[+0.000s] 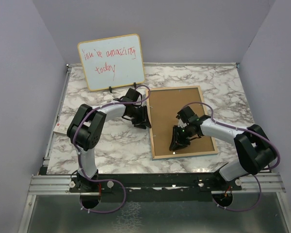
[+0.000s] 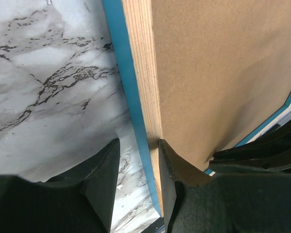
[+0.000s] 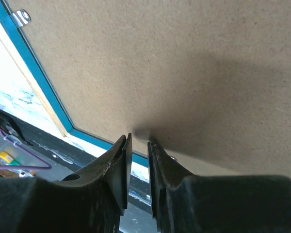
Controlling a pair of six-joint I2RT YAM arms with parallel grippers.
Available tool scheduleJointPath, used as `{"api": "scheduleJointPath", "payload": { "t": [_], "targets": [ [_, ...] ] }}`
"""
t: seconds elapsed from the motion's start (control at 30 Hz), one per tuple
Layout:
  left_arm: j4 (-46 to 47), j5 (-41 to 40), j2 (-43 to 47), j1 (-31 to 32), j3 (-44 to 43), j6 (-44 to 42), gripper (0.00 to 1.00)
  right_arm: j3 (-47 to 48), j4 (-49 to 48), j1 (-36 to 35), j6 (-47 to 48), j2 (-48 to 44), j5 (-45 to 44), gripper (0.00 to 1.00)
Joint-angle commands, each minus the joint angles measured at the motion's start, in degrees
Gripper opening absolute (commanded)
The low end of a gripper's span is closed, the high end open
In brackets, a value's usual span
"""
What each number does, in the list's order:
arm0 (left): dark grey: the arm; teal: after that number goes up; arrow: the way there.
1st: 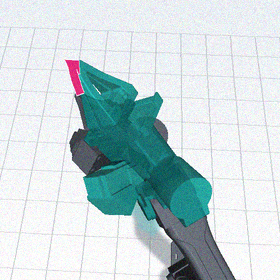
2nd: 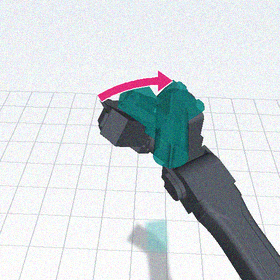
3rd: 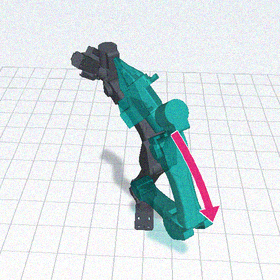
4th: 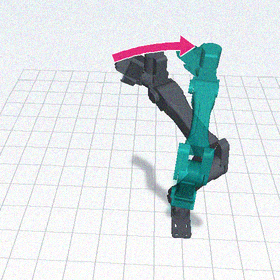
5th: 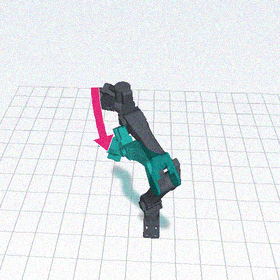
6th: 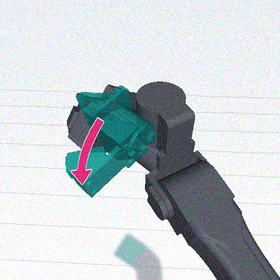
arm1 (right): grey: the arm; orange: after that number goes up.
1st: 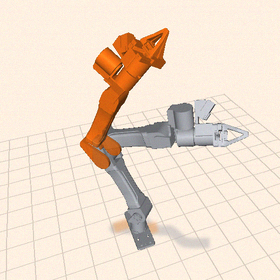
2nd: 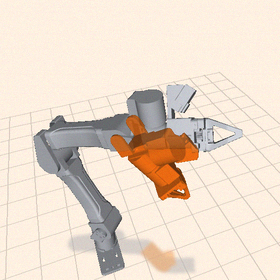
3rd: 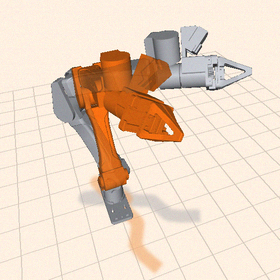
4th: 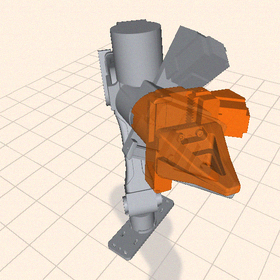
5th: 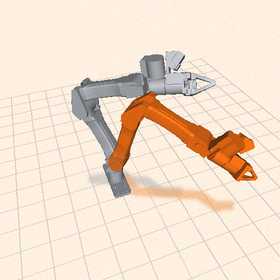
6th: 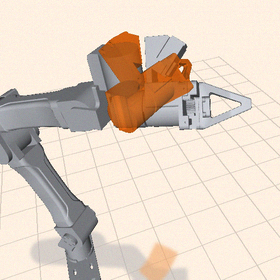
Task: Put the photo into the frame
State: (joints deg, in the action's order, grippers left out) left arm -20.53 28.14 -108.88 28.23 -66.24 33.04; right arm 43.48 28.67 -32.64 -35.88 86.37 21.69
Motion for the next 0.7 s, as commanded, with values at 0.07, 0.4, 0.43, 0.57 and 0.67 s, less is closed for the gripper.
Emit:
{"api": "scheduleJointPath", "payload": {
  "t": [0.07, 0.4, 0.43, 0.57, 0.67],
  "targets": [
    [-1.2, -2.4, -3.9, 0.2, -0.1, 0.2, 0.39, -1.5, 5.8, -0.4, 2.8, 0.7, -1.3, 0.29],
    [-1.5, -3.4, -4.8, 0.2, 0.2, 0.0, 0.39, -1.9, 9.6, -0.5, 3.3, 1.7, -1.8, 0.29],
    [-1.5, -3.5, -4.9, 0.2, 0.2, 0.0, 0.39, -1.6, 10.5, -0.5, 3.4, 1.9, -2.4, 0.29],
    [-1.7, -4.1, -5.2, 0.2, 0.1, -0.2, 0.39, -0.3, 14.7, -0.5, 3.3, 2.6, -6.5, 0.30],
    [-1.8, -4.3, -5.1, 0.2, 0.3, -0.4, 0.39, 0.4, 16.7, -0.5, 2.6, 2.6, -9.1, 0.30]
  ]
}}
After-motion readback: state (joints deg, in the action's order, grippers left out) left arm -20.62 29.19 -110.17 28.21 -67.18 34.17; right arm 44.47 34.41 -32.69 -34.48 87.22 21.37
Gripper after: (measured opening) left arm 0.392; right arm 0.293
